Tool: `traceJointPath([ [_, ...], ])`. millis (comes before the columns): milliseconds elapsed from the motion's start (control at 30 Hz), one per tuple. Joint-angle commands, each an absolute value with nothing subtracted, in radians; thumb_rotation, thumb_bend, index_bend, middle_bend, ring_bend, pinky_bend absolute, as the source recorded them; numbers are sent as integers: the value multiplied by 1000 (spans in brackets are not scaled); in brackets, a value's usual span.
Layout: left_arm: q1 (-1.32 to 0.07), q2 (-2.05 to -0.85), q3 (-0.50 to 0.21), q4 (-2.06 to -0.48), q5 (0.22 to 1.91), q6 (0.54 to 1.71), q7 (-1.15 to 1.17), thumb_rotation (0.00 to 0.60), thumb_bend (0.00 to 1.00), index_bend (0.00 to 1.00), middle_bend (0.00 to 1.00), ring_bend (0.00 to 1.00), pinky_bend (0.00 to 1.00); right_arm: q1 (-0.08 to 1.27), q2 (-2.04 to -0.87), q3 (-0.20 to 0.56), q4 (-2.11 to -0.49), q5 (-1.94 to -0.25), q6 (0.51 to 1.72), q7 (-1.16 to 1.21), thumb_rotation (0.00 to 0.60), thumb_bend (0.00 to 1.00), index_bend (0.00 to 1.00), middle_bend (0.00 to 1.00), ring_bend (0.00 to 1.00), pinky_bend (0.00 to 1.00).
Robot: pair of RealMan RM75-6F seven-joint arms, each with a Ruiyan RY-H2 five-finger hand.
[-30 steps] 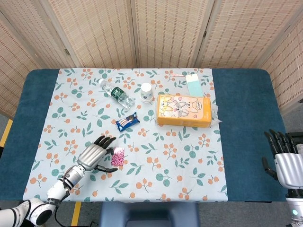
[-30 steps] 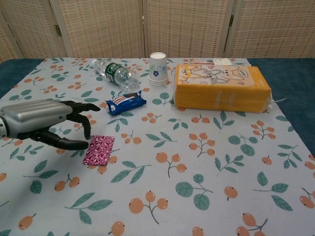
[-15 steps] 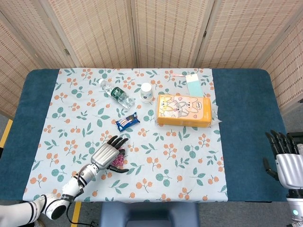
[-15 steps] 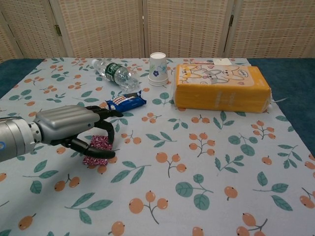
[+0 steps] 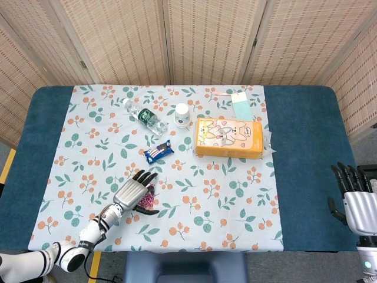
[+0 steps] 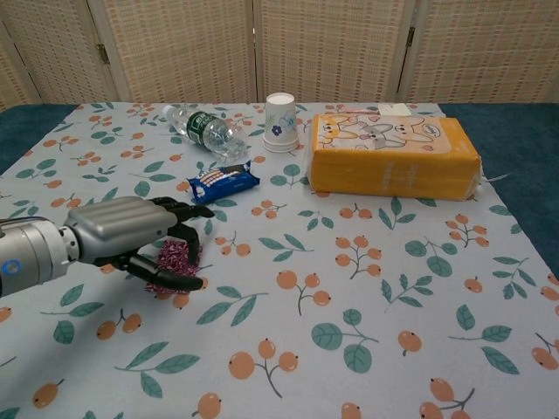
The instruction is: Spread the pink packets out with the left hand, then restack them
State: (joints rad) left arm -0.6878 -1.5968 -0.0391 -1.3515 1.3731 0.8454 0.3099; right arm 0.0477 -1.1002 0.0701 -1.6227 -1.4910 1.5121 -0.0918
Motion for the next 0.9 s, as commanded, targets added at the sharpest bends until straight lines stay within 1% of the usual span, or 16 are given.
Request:
traceJointPath([
  [33, -686, -1590, -35, -1351, 1370, 848, 310, 104, 118, 390, 0, 0, 0, 48, -1100, 70, -1623, -1490, 1512, -93, 600, 481, 0, 71, 23, 0],
  [533, -655, -1519, 7, -1360, 1393, 885, 284, 100, 118, 391, 0, 0, 0, 46, -1096, 72, -1636, -1492, 1518, -103, 600, 481, 0, 71, 22, 0],
  [633, -642, -1489, 15, -1371, 1396, 903, 278, 101, 118, 392, 0, 0, 0, 43, -1096, 71, -1638, -1495, 1523, -103, 600, 481, 0, 71, 23, 0],
  [767, -638, -1462, 12, -1414, 1410, 926, 275, 104, 119, 392, 0, 0, 0, 39, -1099, 70, -1633, -1495, 1528, -98, 600, 481, 0, 71, 22, 0],
  [900, -653, -1480, -4, -1443, 1417, 928, 285, 104, 119, 392, 0, 0, 0, 38, -1101, 70, -1625, -1492, 1526, -90, 600, 481, 0, 71, 22, 0],
])
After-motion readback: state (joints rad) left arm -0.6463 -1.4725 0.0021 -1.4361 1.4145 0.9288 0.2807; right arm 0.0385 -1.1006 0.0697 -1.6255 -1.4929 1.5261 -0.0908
